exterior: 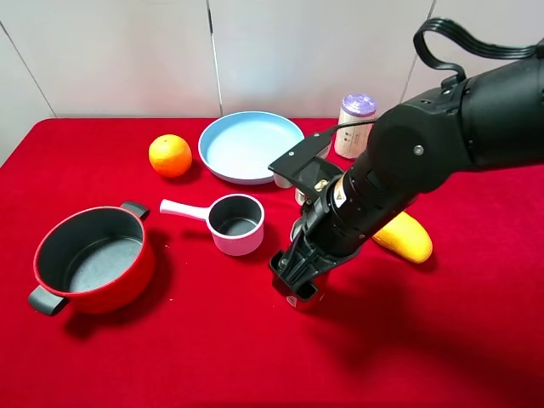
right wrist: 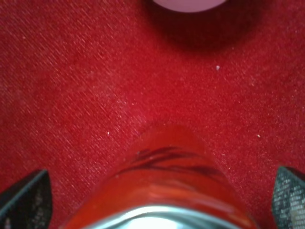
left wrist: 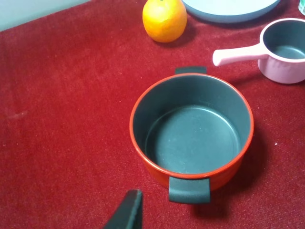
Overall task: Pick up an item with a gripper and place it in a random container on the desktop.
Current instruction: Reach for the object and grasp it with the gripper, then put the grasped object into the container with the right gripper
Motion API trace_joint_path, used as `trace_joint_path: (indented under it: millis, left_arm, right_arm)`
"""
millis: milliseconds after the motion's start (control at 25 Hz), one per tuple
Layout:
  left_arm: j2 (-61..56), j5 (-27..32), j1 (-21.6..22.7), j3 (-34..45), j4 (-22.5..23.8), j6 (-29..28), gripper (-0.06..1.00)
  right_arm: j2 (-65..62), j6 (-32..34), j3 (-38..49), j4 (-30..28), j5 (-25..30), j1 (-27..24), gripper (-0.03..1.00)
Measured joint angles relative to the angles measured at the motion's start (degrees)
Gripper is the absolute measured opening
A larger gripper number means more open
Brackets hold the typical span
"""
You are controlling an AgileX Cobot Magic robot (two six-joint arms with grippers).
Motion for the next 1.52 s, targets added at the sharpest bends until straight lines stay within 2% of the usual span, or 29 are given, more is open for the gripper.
trace_joint_path:
  millis: [320,400,560,600,1520]
  left_arm:
    - [0.00,0.00,0.00,0.00,0.00,0.00,0.99]
    - [0.00,0.00,0.00,0.00,0.00,0.00,0.99]
    - [0.00,0.00,0.00,0.00,0.00,0.00,0.99]
    - [0.00,0.00,0.00,0.00,0.00,0.00,0.99]
    - [0.00,0.00,0.00,0.00,0.00,0.00,0.99]
  right_arm:
    - [0.00,0.00,0.00,0.00,0.00,0.00,0.69]
    - [0.00,0.00,0.00,0.00,0.00,0.00,0.64]
    - [0.00,0.00,-0.09,-0.28,0.15,0.00,0.45]
    - [0.00,0.00,-0.20,-0.63,0.15,0.00,0.44]
    - [-0.30,-0.04,-0.28,-0.80,0.59,0.00,0.44]
